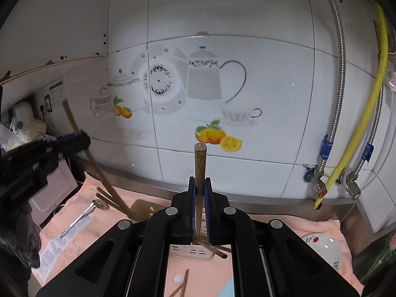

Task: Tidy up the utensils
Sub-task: 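Lift the left tool's chopstick into the white holder while the right tool inserts its chopstick, then open the left tool to release its chopstick while the right tool releases its own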

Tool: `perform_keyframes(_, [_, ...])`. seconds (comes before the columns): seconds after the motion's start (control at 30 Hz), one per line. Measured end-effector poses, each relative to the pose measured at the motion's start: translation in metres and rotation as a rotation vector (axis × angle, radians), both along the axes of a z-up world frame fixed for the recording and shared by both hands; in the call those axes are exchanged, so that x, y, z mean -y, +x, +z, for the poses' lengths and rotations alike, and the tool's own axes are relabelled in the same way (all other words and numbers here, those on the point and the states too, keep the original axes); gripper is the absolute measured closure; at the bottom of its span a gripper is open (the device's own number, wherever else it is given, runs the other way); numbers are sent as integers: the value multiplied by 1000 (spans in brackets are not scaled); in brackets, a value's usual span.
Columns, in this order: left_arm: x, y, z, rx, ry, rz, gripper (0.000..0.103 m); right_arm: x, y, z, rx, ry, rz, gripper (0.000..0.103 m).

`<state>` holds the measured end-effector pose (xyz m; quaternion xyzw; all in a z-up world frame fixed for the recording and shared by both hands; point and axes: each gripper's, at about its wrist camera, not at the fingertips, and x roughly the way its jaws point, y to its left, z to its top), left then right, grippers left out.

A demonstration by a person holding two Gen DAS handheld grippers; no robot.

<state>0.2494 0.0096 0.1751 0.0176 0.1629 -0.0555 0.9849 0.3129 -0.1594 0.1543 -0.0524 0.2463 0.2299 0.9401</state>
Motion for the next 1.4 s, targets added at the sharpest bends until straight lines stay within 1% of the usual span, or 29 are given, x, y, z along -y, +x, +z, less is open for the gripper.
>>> perform_keyframes(0.13, [-10, 14, -9, 5, -25, 34, 98, -2, 7, -11, -16, -2, 3, 97])
perform_keyframes(0.17, [-13, 18, -13, -5, -40, 37, 98, -3, 9, -13, -19, -4, 4, 97])
perform_keyframes(0.27, [-19, 28, -25, -19, -47, 61, 98, -6, 12, -22, -35, -9, 7, 96])
perform_keyframes(0.37, [-28, 37, -41, -50, -65, 79, 98, -9, 15, -30, -48, -9, 9, 96])
perform_keyframes(0.53, [-38, 45, -61, -89, -101, 80, 98, -13, 19, -43, -69, -20, 8, 96])
perform_keyframes(0.8, [-38, 48, -82, -142, -91, 76, 97, -17, 21, -65, -105, -37, 8, 96])
perform_keyframes(0.97, [-39, 50, -88, -170, -94, 68, 97, -17, 21, -73, -120, -40, 5, 96])
perform_keyframes(1.2, [-37, 45, -86, -165, -92, 68, 96, -15, 19, -70, -117, -35, 8, 95])
perform_keyframes(1.27, [-35, 43, -84, -161, -88, 65, 95, -15, 17, -68, -110, -35, 10, 91])
perform_keyframes(1.33, [-34, 38, -80, -154, -87, 56, 93, -13, 13, -64, -90, -37, -2, 83])
perform_keyframes(1.4, [-32, 31, -75, -140, -86, 52, 86, -10, 8, -59, -75, -35, -4, 82])
